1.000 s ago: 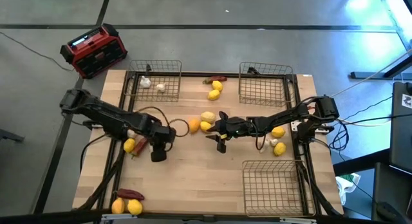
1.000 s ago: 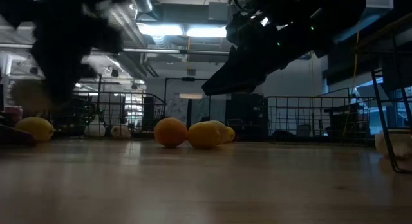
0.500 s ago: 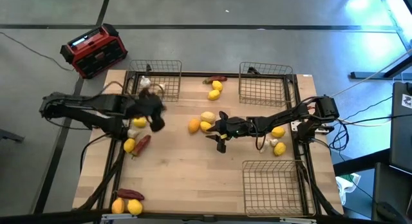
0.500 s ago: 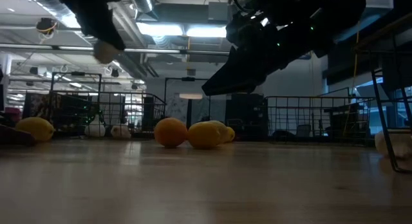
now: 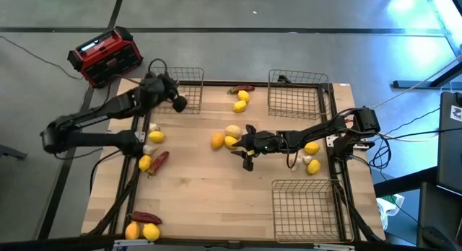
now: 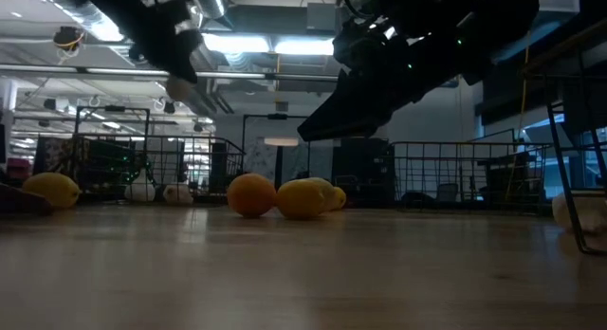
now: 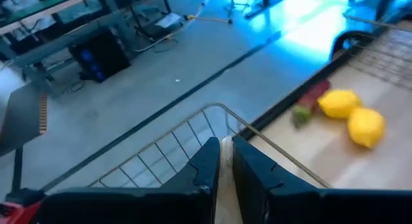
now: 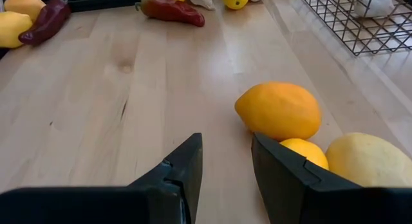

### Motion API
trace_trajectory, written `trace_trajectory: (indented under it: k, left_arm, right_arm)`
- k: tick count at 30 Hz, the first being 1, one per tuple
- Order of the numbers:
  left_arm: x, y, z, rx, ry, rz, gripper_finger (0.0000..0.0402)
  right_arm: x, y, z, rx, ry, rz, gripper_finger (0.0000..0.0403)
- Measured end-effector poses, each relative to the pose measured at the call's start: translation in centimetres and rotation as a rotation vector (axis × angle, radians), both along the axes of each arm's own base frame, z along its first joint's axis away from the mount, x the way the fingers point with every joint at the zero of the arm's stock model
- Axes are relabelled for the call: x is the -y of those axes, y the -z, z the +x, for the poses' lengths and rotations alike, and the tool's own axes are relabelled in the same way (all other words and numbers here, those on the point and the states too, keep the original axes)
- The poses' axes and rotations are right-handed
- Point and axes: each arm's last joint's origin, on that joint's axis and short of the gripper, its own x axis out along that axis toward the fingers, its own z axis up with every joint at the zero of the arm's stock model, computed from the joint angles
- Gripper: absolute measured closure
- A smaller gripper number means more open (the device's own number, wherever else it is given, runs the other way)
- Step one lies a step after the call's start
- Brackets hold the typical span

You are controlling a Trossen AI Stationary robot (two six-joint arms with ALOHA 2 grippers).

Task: Sort produce into baskets
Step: Put the white garlic into the top left wire basket

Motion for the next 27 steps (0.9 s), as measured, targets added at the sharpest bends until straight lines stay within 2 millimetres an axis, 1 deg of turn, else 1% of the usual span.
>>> trace_trajectory:
  k: [7,12,19,23,27]
  left_arm:
    - [-4.1,2.6,-0.4,-0.056,-0.120,-0.072,0.0370]
    - [-6.1,4.3,-0.4,-0.113,-0.188,-0.127,0.0370]
    - [-7.5,6.0,-0.4,-0.178,-0.226,-0.186,0.0370]
    - [-7.8,6.6,-0.4,-0.180,-0.244,-0.216,0.0370]
    - [-7.8,6.8,-0.2,-0.177,-0.227,-0.229,0.0370]
  right_arm:
    - [0.0,0.1,0.0,-0.007,0.000,0.000,0.0269]
    - [0.0,0.1,0.0,-0.006,0.000,0.000,0.0269]
    - [0.0,0.1,0.0,-0.006,0.000,0.000,0.0269]
    - [0.0,0.1,0.0,-0.006,0.000,-0.001,0.0269]
    - [0.0,0.1,0.0,-0.006,0.000,-0.001,0.0269]
